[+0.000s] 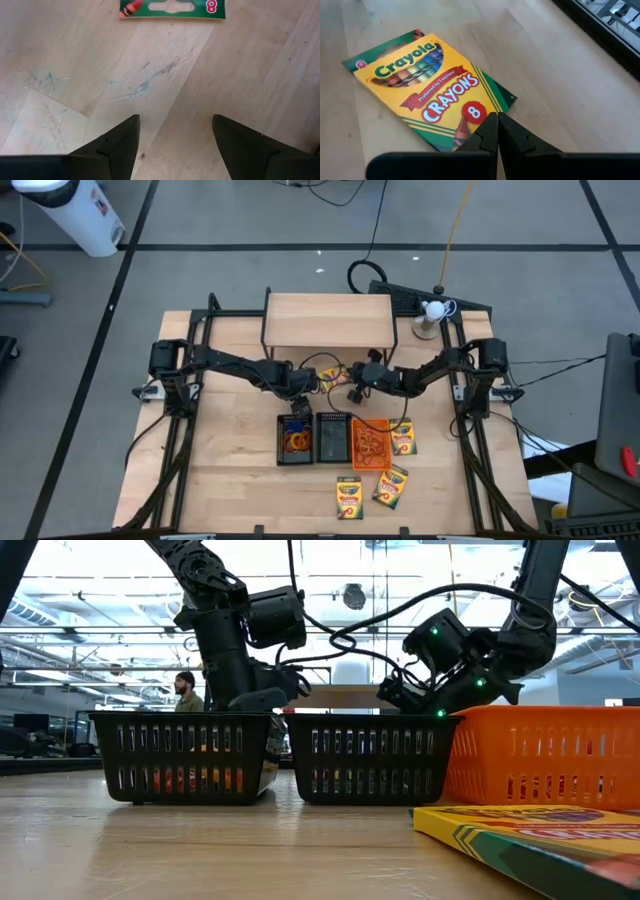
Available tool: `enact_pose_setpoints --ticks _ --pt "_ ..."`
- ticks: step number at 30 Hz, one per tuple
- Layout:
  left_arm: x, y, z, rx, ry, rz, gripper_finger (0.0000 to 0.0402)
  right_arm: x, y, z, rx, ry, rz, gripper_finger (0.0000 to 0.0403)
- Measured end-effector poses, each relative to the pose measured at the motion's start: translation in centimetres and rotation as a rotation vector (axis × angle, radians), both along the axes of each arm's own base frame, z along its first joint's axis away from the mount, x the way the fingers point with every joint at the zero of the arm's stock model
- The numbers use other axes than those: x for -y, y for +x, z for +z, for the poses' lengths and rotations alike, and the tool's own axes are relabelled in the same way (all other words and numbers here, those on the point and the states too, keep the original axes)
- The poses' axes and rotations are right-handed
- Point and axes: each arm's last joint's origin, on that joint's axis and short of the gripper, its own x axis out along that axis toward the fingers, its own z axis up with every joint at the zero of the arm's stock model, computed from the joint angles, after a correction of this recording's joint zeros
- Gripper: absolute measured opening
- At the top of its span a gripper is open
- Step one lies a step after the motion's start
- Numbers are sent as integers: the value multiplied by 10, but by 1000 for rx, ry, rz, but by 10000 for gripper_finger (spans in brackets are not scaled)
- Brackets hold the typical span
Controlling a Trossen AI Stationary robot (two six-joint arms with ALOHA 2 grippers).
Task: Pick & Place Office Desk Supplies
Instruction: Put the crayon box into the right black bin
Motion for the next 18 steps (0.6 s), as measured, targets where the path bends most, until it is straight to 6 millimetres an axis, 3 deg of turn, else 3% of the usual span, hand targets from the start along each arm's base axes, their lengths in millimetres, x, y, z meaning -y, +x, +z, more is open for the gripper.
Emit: enact_pose_setpoints --ticks 9,18 --pt "0 0 0 1 -1 3 250 -3 7 11 119 -48 22 0" --pt "1 0 0 1 -19 -5 250 1 1 5 39 -93 -114 0"
